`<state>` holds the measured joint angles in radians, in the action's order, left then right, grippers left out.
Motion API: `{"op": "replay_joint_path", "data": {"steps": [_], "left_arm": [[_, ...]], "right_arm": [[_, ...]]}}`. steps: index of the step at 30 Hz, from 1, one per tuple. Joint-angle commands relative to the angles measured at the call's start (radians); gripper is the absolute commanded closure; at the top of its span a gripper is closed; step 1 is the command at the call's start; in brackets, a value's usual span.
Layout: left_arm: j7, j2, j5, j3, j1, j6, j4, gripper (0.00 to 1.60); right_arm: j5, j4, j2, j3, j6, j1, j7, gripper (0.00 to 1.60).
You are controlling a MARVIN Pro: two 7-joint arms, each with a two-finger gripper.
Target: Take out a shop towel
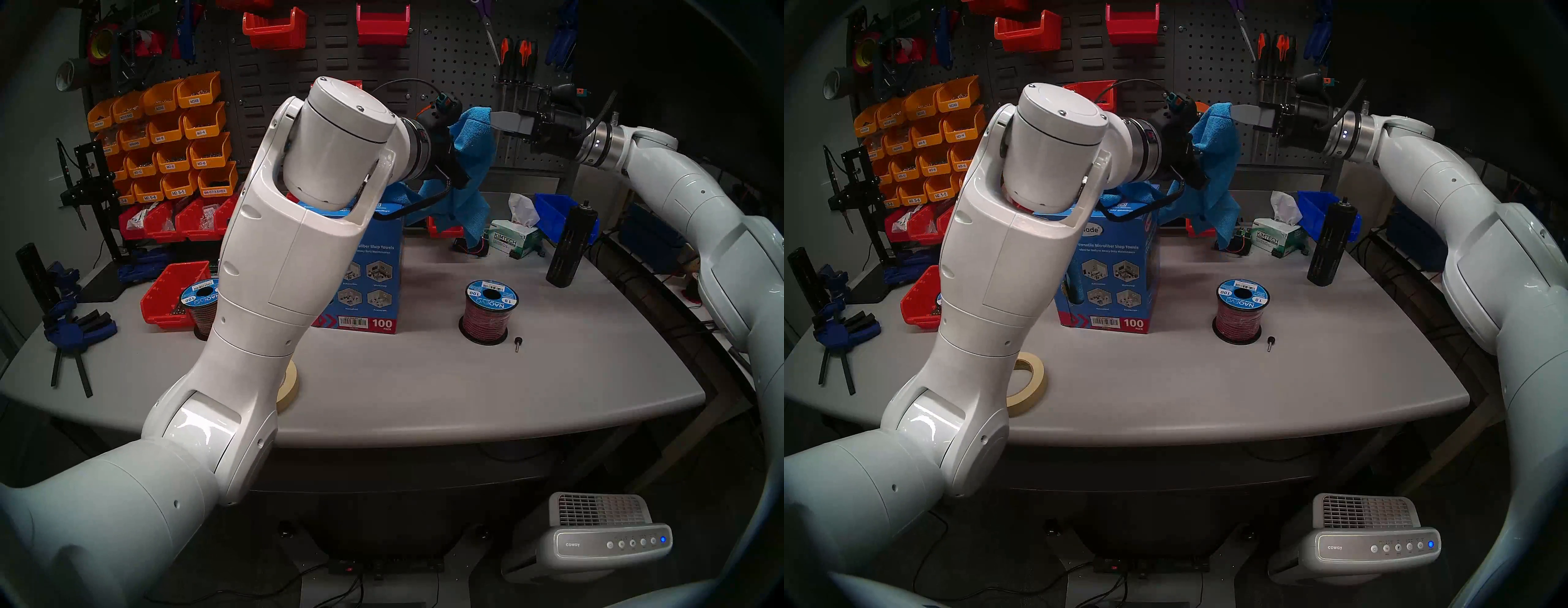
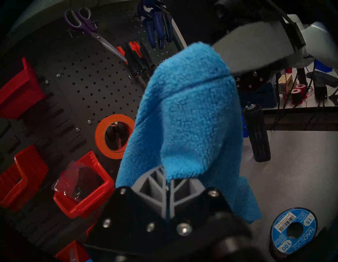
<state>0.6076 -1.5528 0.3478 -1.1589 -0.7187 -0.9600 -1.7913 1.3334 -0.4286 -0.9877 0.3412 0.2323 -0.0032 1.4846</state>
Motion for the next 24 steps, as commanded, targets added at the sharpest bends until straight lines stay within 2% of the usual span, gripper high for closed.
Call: {"op": "replay_joint_path", "data": {"steps": [1,7,16,24], "left_arm": [[-0.048,-0.058,0.011,-0.027,0.071,0.015,0.003,1.60],[-0.076,-0.078,0.021,-0.036,0.077,0.022,0.026,1.60],[-0.113,-0.098,0.032,-0.064,0.094,0.033,0.055,1.60],[-0.131,-0.118,0.032,-0.053,0.046,0.040,0.066,1.60]], "right_arm": [[0.035,-0.015,0.026,0.022,-0.012,-0.026,-0.001,0.00],[0.049,-0.026,0.038,0.026,-0.018,-0.057,-0.001,0.00],[0.062,-0.039,0.056,0.033,-0.018,-0.063,-0.001,0.00],[0.073,-0.055,0.071,0.039,-0.013,-0.056,-0.001,0.00]]}}
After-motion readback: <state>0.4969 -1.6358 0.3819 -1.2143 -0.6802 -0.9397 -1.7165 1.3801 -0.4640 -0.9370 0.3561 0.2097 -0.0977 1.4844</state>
